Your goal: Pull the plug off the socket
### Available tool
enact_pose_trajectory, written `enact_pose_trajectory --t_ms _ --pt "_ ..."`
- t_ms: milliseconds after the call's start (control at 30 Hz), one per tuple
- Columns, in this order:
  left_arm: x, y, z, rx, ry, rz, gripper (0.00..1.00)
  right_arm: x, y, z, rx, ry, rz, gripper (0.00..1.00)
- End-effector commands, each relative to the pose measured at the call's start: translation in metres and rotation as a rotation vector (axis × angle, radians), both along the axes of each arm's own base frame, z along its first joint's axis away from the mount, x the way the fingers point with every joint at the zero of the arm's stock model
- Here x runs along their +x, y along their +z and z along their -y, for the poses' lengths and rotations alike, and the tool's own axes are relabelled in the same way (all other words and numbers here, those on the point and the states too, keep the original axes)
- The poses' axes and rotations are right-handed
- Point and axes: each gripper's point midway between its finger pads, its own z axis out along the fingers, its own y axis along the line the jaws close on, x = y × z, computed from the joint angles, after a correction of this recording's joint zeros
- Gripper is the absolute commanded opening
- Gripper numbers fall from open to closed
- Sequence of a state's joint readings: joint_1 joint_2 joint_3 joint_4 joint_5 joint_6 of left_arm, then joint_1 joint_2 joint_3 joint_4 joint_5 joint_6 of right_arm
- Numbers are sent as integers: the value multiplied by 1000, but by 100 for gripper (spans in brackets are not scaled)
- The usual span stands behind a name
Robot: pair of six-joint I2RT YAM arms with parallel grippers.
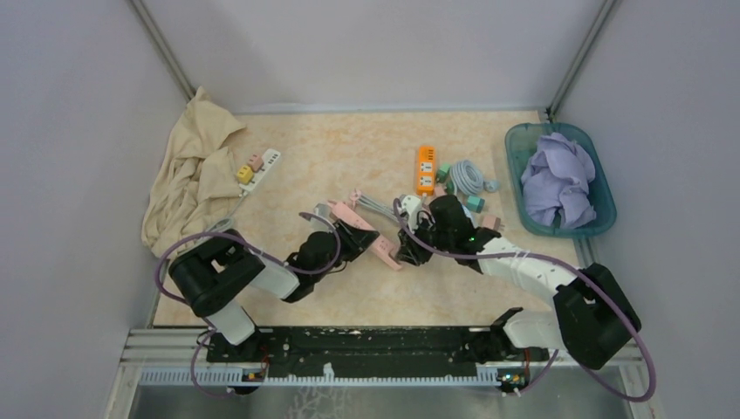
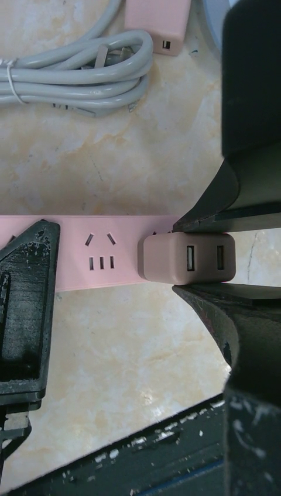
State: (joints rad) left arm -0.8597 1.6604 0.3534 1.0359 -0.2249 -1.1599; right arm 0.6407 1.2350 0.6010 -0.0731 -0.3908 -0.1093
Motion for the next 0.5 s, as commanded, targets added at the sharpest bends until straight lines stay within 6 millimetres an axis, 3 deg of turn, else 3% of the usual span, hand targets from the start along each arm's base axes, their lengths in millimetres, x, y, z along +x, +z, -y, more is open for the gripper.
enact_pose_trajectory --t_ms 0,200,467 --pt "-14 -34 -23 98 4 -63 0 31 67 -6 157 59 171 0" --pt "-8 -34 -34 72 60 -104 0 21 68 -7 199 110 166 0" --pt "0 -34 -30 80 80 -131 0 31 59 -14 141 -8 253 0"
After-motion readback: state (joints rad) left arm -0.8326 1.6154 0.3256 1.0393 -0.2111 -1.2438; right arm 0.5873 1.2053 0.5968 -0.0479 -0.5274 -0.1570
